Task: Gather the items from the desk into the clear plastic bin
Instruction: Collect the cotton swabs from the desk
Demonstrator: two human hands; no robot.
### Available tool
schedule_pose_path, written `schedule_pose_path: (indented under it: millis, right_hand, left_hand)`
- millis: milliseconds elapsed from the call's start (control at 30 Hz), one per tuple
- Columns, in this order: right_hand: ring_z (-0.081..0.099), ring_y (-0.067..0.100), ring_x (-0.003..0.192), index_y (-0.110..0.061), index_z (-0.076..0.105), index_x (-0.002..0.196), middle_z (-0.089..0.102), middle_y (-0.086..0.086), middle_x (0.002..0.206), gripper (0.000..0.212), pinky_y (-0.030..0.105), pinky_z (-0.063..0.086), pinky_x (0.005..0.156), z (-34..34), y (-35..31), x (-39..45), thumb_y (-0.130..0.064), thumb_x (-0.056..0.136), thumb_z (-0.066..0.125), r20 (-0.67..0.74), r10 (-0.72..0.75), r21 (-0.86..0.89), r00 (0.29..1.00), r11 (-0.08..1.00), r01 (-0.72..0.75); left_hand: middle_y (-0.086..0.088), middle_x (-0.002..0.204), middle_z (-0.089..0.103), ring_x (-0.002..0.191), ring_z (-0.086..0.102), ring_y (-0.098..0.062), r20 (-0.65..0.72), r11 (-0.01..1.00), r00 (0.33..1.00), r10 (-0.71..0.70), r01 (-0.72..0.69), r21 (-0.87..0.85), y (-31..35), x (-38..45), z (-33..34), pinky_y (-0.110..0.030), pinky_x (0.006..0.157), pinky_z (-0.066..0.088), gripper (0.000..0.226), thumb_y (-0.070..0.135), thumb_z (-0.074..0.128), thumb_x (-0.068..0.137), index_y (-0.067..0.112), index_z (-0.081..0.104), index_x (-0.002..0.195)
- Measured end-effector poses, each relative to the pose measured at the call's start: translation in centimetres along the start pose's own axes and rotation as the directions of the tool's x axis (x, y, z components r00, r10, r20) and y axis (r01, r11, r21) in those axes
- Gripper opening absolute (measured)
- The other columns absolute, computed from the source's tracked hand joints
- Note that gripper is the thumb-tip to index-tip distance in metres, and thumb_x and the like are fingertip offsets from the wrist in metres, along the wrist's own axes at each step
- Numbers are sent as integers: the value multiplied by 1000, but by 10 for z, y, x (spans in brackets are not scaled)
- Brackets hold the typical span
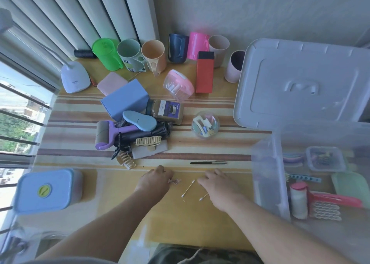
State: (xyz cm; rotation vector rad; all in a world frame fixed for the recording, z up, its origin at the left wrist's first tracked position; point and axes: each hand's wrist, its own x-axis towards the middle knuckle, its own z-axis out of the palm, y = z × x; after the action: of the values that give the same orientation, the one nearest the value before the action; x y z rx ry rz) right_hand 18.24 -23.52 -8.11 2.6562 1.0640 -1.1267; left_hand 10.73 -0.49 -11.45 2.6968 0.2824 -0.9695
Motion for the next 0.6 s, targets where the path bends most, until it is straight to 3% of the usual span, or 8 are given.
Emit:
schedule_pose_path:
  millis: [100, 267, 400, 500, 600]
  right_hand:
    - [41, 29, 124, -19, 64, 119, 50, 4, 127, 40, 40, 38, 98, 0, 4, 2, 7, 89, 59, 45, 20, -121, 999, 993, -15]
    - [40, 32, 125, -17, 72, 108, 53, 4, 123, 29, 48, 36, 106, 2, -1, 7, 3, 88, 66, 101, -26, -219, 995, 975, 48]
    - [36, 31, 122, -14, 66, 95, 44, 5, 130, 10, 40, 34, 90, -8, -21, 11, -3, 96, 65, -19, -150, -199, 988, 969, 144]
    - [35, 33, 123, -12, 62, 90, 44, 5, 129, 15, 42, 38, 93, -10, -34, 18, 1, 93, 67, -51, -202, -217, 978, 958, 187]
    - [39, 33, 121, -13, 68, 101, 46, 1, 108, 20, 45, 40, 97, -6, -41, 24, 5, 92, 64, -6, -241, -228, 970, 945, 234]
  left_hand:
    - [-3, 119, 55, 107, 62, -29, 2, 999, 1000, -10, 10, 49, 0, 2, 6, -39, 84, 52, 30, 18, 45, 99, 23, 58, 125]
    - [-6, 124, 56, 109, 62, -30, -11, 999, 999, -38, 38, 31, 8, 2, 7, -38, 84, 50, 30, 17, 43, 101, 17, 57, 127]
    - [-9, 126, 58, 112, 61, -33, -33, 996, 996, -82, 82, -23, 5, 2, 7, -38, 81, 47, 28, 13, 44, 101, 13, 57, 125]
    - [-12, 119, 63, 108, 62, -35, -68, 989, 989, -134, 129, -69, -2, -1, 1, -35, 74, 39, 26, 12, 42, 99, 14, 55, 121]
    - [-12, 115, 66, 105, 63, -35, -101, 987, 985, -141, 132, -88, -13, -2, -3, -37, 74, 42, 25, 16, 44, 101, 15, 59, 121]
